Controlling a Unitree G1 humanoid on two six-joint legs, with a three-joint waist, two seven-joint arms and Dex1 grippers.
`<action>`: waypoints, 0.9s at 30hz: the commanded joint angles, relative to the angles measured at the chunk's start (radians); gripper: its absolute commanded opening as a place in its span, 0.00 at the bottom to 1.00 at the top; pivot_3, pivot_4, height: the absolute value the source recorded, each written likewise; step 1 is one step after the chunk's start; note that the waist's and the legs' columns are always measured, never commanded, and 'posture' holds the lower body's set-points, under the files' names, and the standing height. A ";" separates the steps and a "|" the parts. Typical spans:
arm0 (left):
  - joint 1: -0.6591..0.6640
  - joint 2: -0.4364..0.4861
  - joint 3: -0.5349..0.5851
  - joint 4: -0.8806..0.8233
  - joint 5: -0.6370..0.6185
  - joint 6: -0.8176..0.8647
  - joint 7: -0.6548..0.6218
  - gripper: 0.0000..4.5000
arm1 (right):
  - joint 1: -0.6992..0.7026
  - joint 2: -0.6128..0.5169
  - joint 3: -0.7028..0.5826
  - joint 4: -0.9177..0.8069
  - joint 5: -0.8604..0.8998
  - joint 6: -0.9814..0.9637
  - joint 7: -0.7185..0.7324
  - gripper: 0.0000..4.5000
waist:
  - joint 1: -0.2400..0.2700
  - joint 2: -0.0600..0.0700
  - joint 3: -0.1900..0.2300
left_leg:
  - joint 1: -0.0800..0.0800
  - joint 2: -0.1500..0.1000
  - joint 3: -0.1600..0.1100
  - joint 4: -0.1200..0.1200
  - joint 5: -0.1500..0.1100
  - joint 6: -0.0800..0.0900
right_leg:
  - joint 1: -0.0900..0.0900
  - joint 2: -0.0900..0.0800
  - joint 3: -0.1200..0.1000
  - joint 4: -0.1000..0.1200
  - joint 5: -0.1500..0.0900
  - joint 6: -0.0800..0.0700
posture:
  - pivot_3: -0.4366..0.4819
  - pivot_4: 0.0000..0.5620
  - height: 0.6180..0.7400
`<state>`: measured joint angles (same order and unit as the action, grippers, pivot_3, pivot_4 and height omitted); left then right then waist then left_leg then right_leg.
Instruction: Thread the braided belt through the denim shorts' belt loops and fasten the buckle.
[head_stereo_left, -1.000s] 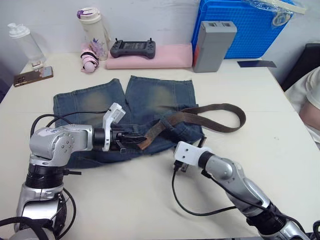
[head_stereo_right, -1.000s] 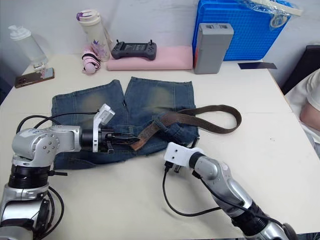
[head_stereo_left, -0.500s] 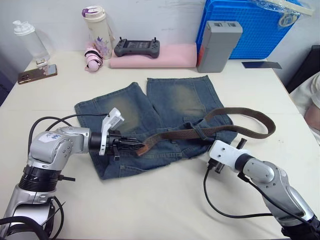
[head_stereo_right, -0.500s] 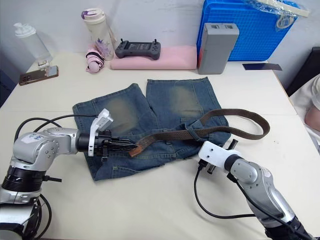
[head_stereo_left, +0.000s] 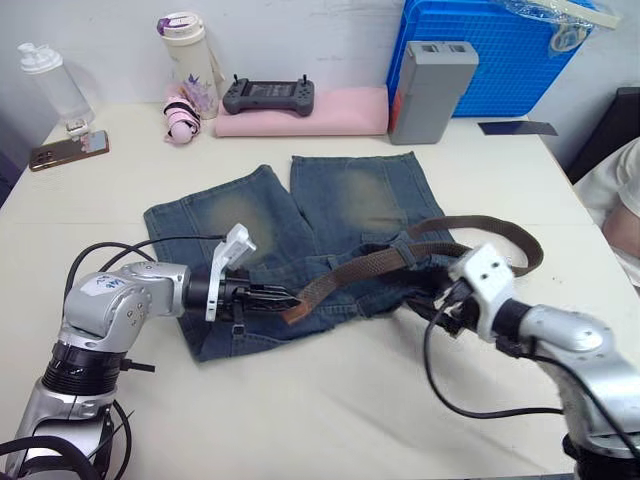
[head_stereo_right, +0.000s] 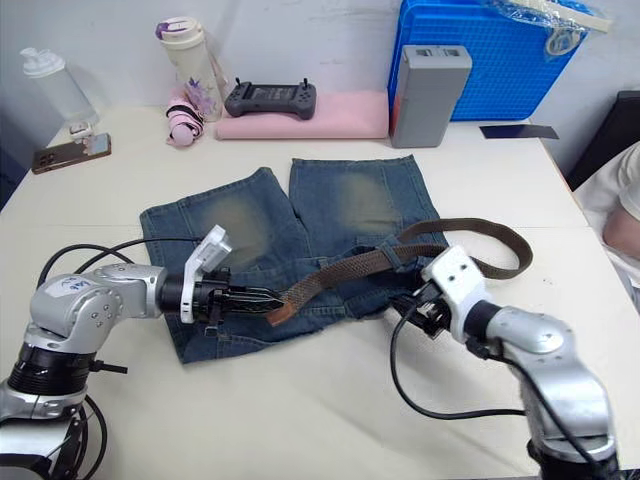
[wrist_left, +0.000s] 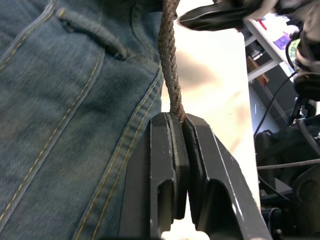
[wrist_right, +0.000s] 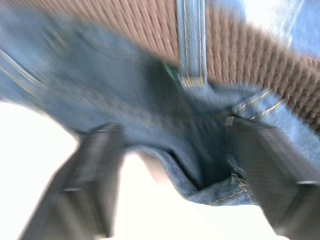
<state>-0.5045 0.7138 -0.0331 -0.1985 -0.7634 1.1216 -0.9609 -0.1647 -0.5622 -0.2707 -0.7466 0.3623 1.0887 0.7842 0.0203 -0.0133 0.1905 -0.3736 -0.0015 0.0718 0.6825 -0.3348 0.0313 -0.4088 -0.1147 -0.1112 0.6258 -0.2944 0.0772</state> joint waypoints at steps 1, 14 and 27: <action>-0.024 -0.026 0.035 -0.032 -0.061 0.016 -0.006 0.00 | -0.056 0.067 -0.164 -0.081 0.348 0.269 0.076 0.99 | 0.000 0.000 0.000 | 0.000 0.000 -0.001 0.000 0.000 0.000 | 0.000 0.000 0.000 0.000 0.000 0.000 | 0.48 0.27 0.87; -0.039 -0.071 0.017 -0.044 -0.088 0.046 0.009 0.00 | -0.106 0.745 -0.307 0.110 0.622 0.526 -0.445 0.99 | -0.024 0.001 0.000 | -0.001 -0.002 -0.001 -0.002 0.000 0.000 | -0.002 0.000 0.003 0.001 0.000 -0.001 | 0.48 0.27 0.87; -0.036 -0.048 0.034 -0.036 -0.097 0.046 0.003 0.00 | -0.056 0.744 -0.312 0.289 1.178 0.261 -0.871 0.99 | -0.046 0.002 0.001 | 0.000 -0.001 -0.001 -0.002 0.000 -0.001 | -0.003 0.000 0.004 0.002 0.000 -0.001 | 0.48 0.27 0.87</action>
<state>-0.5340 0.6584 -0.0167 -0.2101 -0.8367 1.1707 -0.9469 -0.2491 0.1490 -0.6264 -0.4605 1.4121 1.4297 -0.0166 -0.0259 -0.0116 0.1914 -0.3741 -0.0026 0.0707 0.6800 -0.3343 0.0305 -0.4114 -0.1146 -0.1069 0.6277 -0.2949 0.0763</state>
